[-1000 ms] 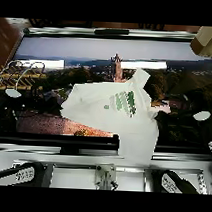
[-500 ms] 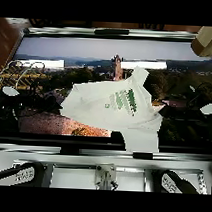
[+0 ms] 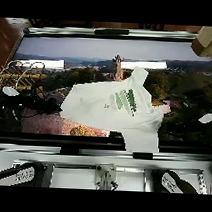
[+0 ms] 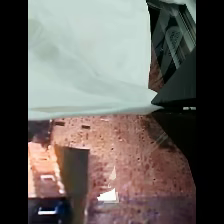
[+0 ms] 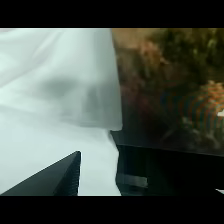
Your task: Fold the shirts.
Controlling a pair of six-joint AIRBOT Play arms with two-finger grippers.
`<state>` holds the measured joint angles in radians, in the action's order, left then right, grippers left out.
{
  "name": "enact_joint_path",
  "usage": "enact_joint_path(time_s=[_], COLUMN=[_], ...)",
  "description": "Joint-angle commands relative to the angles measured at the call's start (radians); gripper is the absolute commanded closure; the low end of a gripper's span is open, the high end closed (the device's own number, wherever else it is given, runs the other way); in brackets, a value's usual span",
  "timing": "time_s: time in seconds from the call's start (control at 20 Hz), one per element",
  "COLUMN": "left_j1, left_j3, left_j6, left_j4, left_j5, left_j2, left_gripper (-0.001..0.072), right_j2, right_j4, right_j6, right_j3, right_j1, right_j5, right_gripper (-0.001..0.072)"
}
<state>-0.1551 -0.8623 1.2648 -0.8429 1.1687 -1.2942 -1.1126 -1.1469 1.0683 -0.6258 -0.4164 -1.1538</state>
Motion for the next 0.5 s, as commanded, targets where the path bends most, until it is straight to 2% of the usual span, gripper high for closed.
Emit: enact_joint_path(time_s=[0.0,0.2,0.35,0.4,0.45], left_j1=[0.001,0.016,0.035,0.037,0.037], left_j3=[0.001,0.000,0.000,0.000,0.000], left_j6=[0.007,0.007,0.008,0.008,0.012], left_j4=[-0.002,-0.002,-0.002,-0.002,-0.002], left_j5=[0.004,0.003,0.003,0.002,0.003], left_j2=[0.001,0.001,0.001,0.001,0.001], left_gripper=[0.0675,0.0675,0.0674,0.0674,0.0675], right_j2=[0.000,-0.019,-0.091,-0.110,-0.118], right_j4=[0.051,0.074,0.173,0.199,0.200], right_j6=[-0.036,-0.040,-0.113,-0.127,-0.129], right_j3=[0.046,0.047,0.047,0.047,0.046], right_j1=[-0.005,-0.005,-0.005,-0.005,-0.005], right_j5=[0.089,0.140,0.131,0.133,0.134], right_gripper=[0.0195,0.0196,0.0197,0.0256,0.0432])
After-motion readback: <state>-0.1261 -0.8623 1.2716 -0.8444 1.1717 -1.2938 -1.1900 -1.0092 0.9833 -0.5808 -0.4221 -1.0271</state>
